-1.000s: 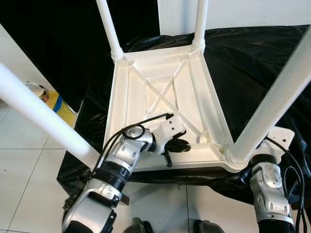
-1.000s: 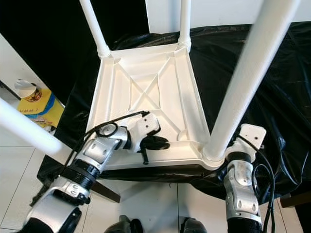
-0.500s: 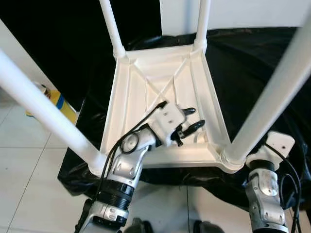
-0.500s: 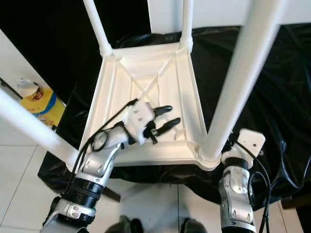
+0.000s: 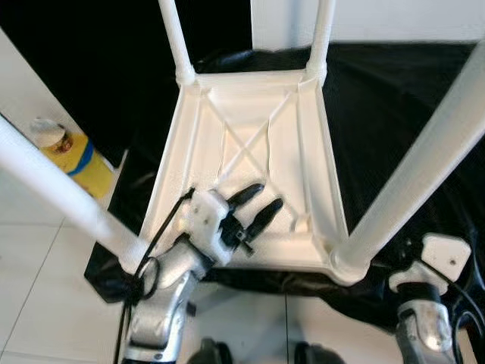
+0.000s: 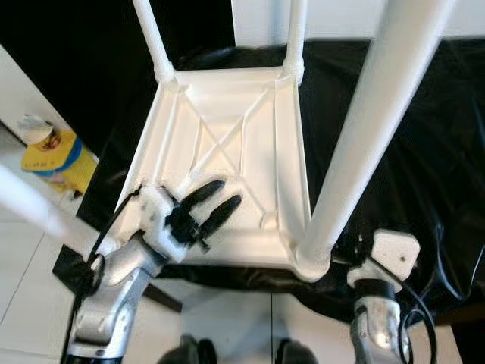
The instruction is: Building children table
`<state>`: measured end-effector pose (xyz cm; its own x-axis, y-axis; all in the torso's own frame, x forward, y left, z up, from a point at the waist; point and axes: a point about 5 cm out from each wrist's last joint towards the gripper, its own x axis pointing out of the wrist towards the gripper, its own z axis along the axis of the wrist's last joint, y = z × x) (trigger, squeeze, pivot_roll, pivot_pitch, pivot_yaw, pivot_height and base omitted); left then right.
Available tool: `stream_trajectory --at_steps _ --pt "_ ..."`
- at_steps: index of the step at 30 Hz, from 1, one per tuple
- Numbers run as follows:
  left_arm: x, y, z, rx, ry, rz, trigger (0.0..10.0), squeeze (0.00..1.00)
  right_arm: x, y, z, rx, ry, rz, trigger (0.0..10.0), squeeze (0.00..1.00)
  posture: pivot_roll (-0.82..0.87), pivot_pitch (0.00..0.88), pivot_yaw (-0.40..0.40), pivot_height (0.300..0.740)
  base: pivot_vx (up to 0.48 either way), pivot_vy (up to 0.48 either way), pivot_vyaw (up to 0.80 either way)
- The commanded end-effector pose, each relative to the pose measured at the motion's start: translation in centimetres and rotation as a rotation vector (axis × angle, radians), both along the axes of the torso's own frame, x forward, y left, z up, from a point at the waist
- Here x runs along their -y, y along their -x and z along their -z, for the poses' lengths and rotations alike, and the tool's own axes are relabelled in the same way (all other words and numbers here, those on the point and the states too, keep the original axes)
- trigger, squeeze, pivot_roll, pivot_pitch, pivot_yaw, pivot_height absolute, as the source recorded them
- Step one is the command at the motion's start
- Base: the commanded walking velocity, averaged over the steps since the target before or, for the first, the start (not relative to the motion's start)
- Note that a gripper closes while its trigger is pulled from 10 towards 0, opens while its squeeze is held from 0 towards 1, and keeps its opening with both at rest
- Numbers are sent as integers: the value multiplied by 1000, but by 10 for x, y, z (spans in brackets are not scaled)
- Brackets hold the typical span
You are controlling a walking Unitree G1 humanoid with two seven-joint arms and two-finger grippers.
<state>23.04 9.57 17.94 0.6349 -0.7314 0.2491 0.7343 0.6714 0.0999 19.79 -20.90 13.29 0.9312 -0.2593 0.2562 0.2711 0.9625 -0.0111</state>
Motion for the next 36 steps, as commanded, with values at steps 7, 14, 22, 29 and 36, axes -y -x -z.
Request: stream_trajectory --at_steps 7,14,22,29,36 --pt "-16 29 4 -56 -76 86 10000 0 0 24 0 -59 37 -70 10000 0 20 140 40 740 0 0 0" --pt "-29 54 14 -119 -209 141 10000 0 -9 51 7 -139 117 -212 10000 0 22 146 36 740 0 0 0" --pt "-40 68 17 -173 -267 184 10000 0 -12 69 4 -189 173 -386 10000 0 18 149 39 740 0 0 0" --pt "-43 65 17 -171 -281 171 10000 0 -22 58 3 -213 131 -584 10000 0 20 141 40 740 0 0 0" --pt "-38 60 17 -156 -260 161 10000 0 -33 46 4 -194 117 -633 10000 0 23 136 40 740 0 0 0"
